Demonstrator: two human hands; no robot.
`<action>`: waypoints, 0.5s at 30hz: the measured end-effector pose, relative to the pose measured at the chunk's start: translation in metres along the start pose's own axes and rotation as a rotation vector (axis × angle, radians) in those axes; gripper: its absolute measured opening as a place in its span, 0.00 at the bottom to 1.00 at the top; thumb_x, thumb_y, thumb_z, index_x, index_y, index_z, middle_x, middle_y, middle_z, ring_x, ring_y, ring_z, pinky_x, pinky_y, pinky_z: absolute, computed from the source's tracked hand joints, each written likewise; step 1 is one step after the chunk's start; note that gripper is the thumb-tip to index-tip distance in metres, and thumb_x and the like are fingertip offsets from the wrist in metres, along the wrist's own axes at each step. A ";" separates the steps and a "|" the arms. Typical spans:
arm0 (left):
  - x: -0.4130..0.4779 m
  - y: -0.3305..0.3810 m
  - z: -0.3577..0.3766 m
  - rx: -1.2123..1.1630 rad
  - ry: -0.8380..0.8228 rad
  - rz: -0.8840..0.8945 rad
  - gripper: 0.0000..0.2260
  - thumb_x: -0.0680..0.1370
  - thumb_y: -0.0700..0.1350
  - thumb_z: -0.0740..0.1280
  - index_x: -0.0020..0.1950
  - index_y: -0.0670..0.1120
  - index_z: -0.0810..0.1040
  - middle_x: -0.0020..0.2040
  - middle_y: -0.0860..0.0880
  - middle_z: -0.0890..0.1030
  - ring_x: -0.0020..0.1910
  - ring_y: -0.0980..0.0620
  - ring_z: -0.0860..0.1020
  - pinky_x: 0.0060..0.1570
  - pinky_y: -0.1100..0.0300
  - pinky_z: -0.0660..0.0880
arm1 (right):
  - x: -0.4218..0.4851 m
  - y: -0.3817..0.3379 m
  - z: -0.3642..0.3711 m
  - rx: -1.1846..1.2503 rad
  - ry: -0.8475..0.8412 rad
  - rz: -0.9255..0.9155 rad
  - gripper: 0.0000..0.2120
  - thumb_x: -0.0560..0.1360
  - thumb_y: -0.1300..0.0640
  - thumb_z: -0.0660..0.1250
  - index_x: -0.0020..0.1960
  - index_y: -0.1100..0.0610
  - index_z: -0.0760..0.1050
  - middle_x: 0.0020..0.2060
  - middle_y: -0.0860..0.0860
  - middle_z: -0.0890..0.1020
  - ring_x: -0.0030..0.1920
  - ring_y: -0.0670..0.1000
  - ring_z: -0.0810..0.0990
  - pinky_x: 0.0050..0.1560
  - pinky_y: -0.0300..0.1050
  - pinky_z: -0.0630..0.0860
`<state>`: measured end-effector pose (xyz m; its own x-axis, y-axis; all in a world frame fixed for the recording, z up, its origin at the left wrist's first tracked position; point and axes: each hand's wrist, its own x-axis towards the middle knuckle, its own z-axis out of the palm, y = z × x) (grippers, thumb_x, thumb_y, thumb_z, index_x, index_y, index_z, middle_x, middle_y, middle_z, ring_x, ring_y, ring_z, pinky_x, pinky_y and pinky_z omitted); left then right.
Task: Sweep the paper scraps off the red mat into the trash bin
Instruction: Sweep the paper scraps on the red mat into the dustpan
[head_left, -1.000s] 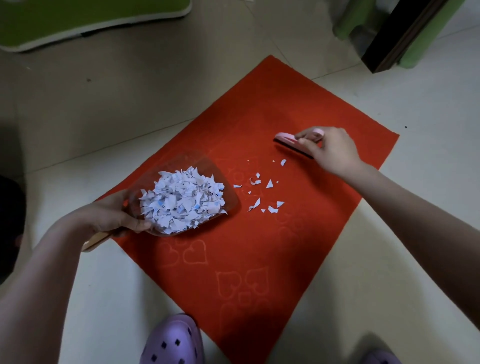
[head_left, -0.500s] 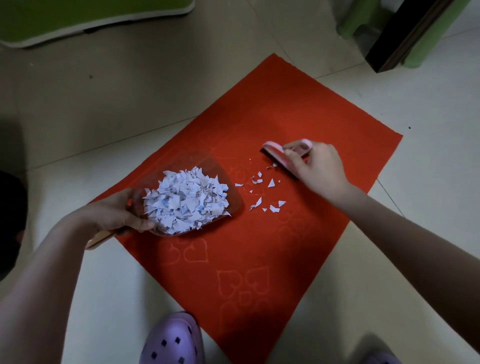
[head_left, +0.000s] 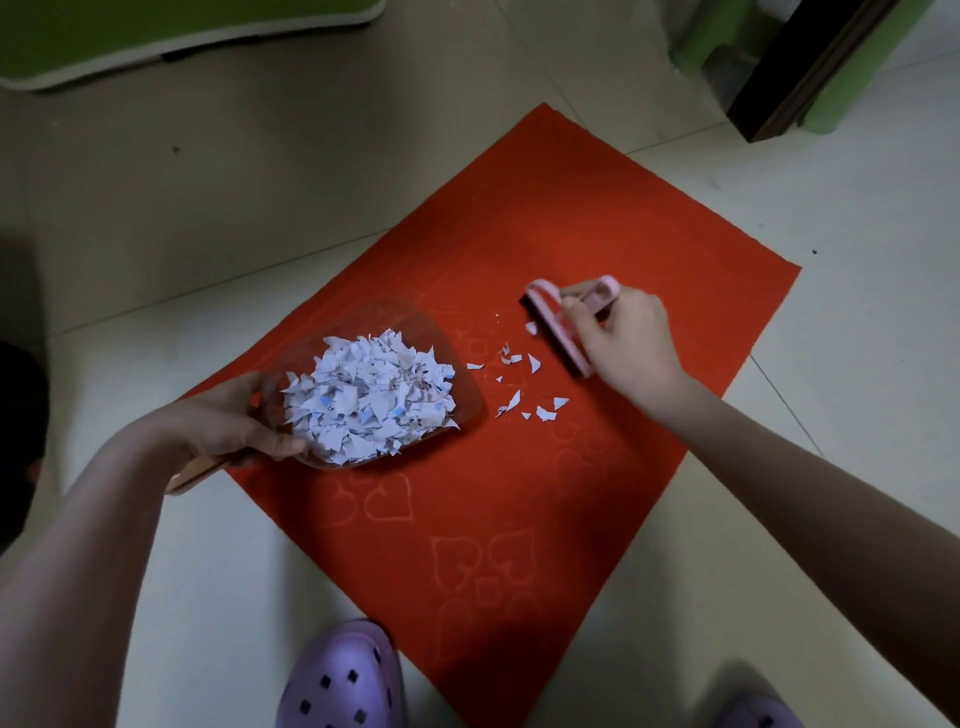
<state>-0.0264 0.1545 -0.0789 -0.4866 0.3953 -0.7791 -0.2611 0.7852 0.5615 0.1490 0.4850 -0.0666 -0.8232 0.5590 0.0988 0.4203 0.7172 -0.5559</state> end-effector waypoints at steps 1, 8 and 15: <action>0.000 -0.001 -0.001 -0.001 0.008 -0.003 0.31 0.63 0.30 0.78 0.62 0.39 0.69 0.36 0.42 0.78 0.22 0.55 0.75 0.19 0.65 0.68 | 0.001 0.003 -0.005 -0.033 0.021 0.015 0.11 0.78 0.52 0.61 0.51 0.53 0.82 0.32 0.53 0.82 0.29 0.53 0.74 0.36 0.43 0.66; 0.001 -0.003 -0.002 -0.011 0.009 0.040 0.44 0.44 0.46 0.81 0.59 0.45 0.72 0.45 0.41 0.82 0.37 0.48 0.79 0.29 0.61 0.72 | -0.018 0.015 0.010 -0.187 -0.098 0.027 0.16 0.81 0.50 0.58 0.42 0.59 0.75 0.30 0.56 0.79 0.35 0.61 0.79 0.39 0.50 0.75; -0.013 0.004 0.005 -0.072 -0.008 0.029 0.28 0.64 0.26 0.75 0.61 0.37 0.70 0.30 0.47 0.78 0.19 0.59 0.74 0.18 0.69 0.67 | -0.015 0.005 -0.004 0.065 -0.031 0.025 0.10 0.78 0.54 0.62 0.46 0.54 0.81 0.27 0.56 0.80 0.21 0.48 0.68 0.26 0.36 0.62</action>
<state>-0.0171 0.1550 -0.0683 -0.4880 0.4216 -0.7643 -0.3062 0.7373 0.6022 0.1651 0.4819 -0.0674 -0.8246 0.5626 0.0592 0.4162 0.6742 -0.6101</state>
